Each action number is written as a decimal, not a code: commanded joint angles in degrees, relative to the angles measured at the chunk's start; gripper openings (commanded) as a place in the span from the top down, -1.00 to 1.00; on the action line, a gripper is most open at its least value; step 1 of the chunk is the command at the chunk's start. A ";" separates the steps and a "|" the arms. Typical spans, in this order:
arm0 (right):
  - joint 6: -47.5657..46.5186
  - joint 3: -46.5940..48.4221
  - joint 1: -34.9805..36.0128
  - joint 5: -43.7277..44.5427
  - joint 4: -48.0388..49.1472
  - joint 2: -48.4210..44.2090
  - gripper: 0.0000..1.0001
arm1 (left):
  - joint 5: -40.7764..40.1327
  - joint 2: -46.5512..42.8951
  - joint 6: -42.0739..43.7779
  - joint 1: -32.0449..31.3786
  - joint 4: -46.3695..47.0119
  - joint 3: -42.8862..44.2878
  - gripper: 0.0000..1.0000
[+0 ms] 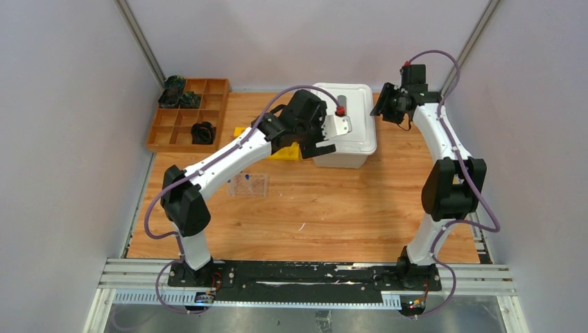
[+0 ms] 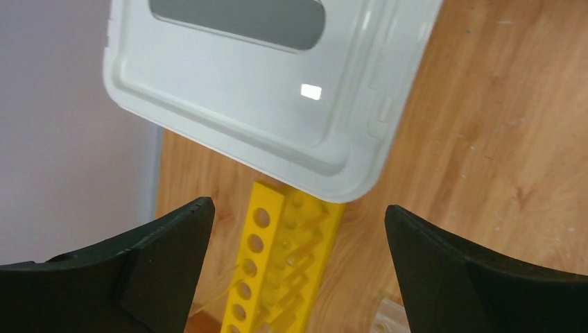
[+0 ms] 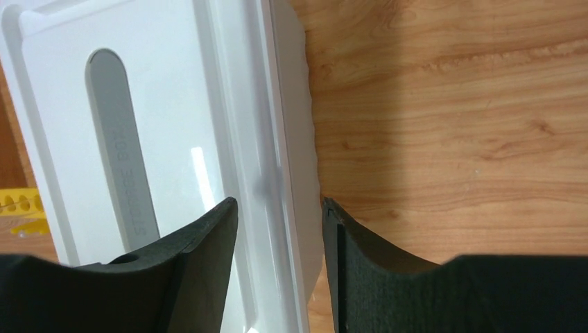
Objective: Organize the chemistry lab equipment
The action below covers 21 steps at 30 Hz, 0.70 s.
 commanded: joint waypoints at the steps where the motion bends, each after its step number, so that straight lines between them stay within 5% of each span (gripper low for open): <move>1: 0.28 4.92 0.17 1.11 -1.07 5.75 -0.04 | 6.06 -3.56 -0.44 -0.81 -2.98 -3.61 -1.00; 12: 0.16 7.79 0.20 4.28 -1.83 10.68 -0.03 | -11.56 1.63 3.68 -1.50 12.42 -5.00 -1.00; 21: -0.38 6.11 0.21 4.26 -1.74 9.51 -0.05 | -12.77 4.72 2.62 -1.27 12.29 -4.66 -1.00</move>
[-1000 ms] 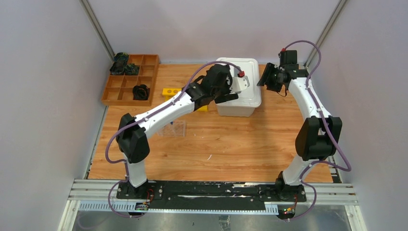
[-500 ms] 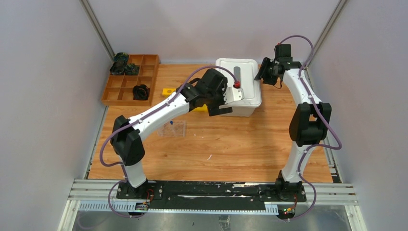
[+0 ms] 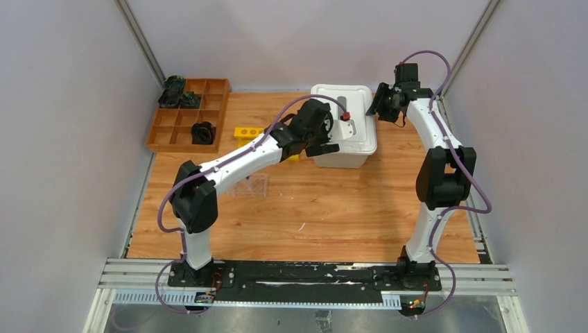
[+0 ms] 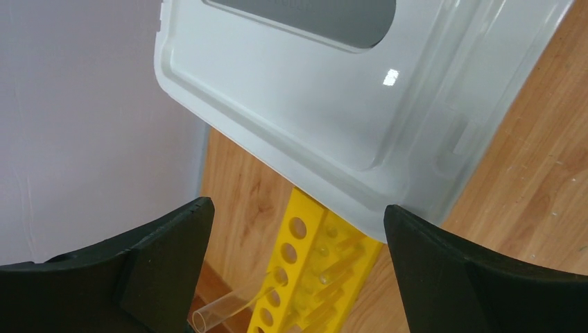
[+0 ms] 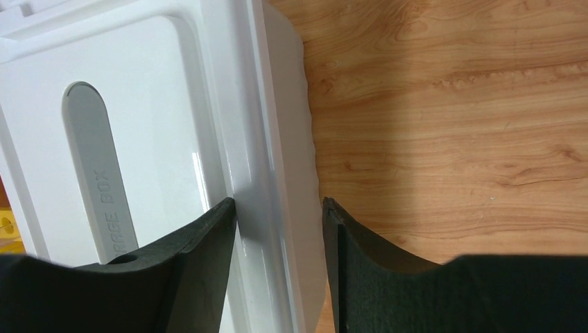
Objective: Organize the chemistry lab equipment
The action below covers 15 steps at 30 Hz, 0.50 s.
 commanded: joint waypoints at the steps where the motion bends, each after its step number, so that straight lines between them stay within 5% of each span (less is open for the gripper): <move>1: -1.04 -0.56 0.07 3.59 -1.63 0.00 -0.06 | -1.53 2.39 -1.14 0.45 0.16 1.44 -1.00; 11: -1.46 -0.51 0.11 5.20 -1.63 -8.81 -0.39 | 0.46 0.31 -6.93 3.25 -10.50 13.26 -1.00; 15: -1.88 -5.35 0.11 7.44 -0.12 -17.59 -0.80 | 1.56 -4.80 -11.53 5.78 -17.39 19.00 -1.00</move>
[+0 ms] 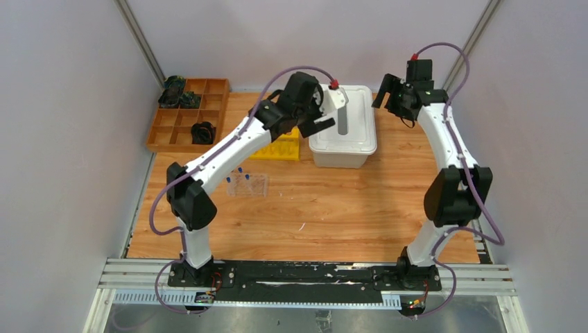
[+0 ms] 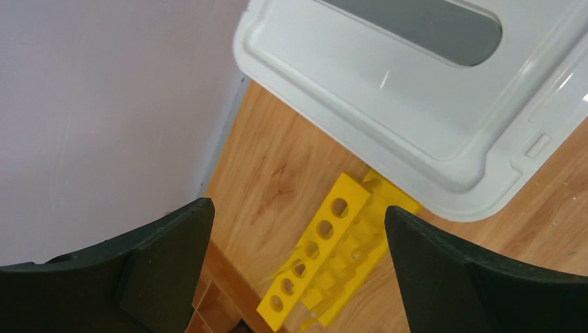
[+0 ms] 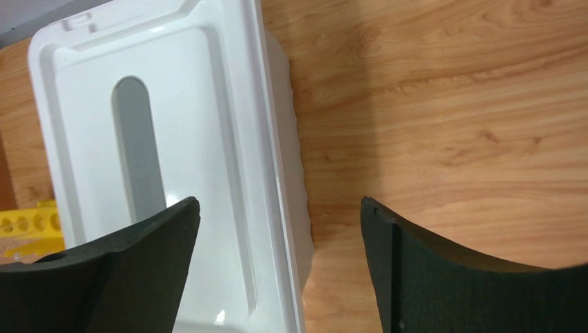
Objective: Organize the chemistry lab equipment
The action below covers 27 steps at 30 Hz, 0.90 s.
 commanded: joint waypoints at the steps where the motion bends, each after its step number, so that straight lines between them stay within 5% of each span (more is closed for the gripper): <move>1: -1.54 -5.89 0.11 4.09 1.62 -13.09 -0.83 | 1.79 -7.85 -7.04 3.37 -9.58 6.67 -1.00; 4: -2.72 -15.11 0.18 5.95 5.37 -22.01 -0.87 | 3.49 -13.28 -9.14 7.30 -14.62 5.78 -1.00; 9: -2.33 -33.72 0.20 12.02 11.01 -36.35 -0.91 | 10.98 -26.73 -16.16 22.41 -14.77 -7.98 -1.00; 17: -1.18 -56.27 0.55 25.28 20.63 -52.72 -0.95 | 19.22 -47.24 -16.29 45.10 -3.11 -42.59 -1.00; 27: -10.11 -78.15 0.65 34.15 40.44 -60.03 -0.97 | 19.20 -57.15 -20.99 50.17 18.36 -71.51 -1.00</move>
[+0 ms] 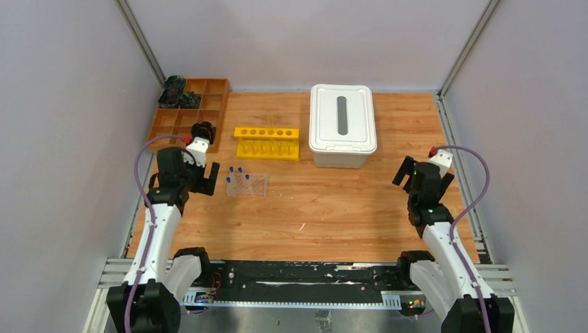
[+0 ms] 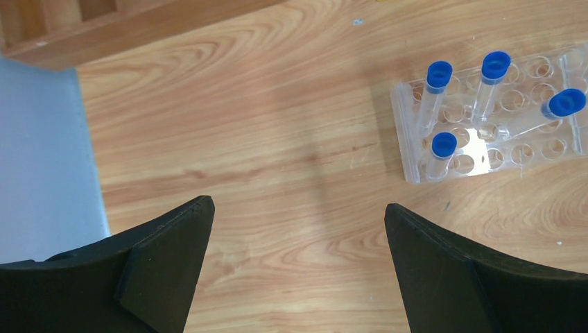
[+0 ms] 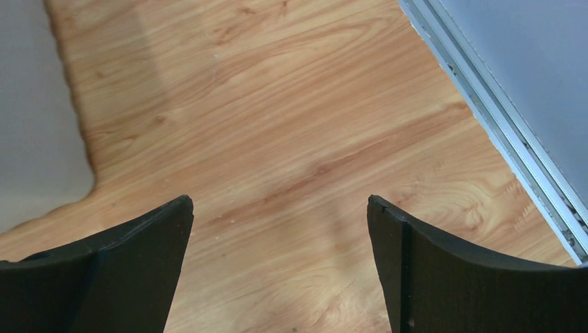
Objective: Organize the chemistry lab equipment
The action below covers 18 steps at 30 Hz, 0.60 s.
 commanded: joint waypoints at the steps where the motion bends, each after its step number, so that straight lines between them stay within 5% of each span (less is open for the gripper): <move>1: -4.88 -7.08 0.55 6.20 15.28 -0.09 -0.97 | 1.06 -0.94 -4.74 0.42 18.24 -8.11 -1.00; 18: -11.61 -20.21 0.46 10.51 54.25 16.41 -0.99 | 1.58 12.51 -17.35 0.44 67.58 -26.27 -1.00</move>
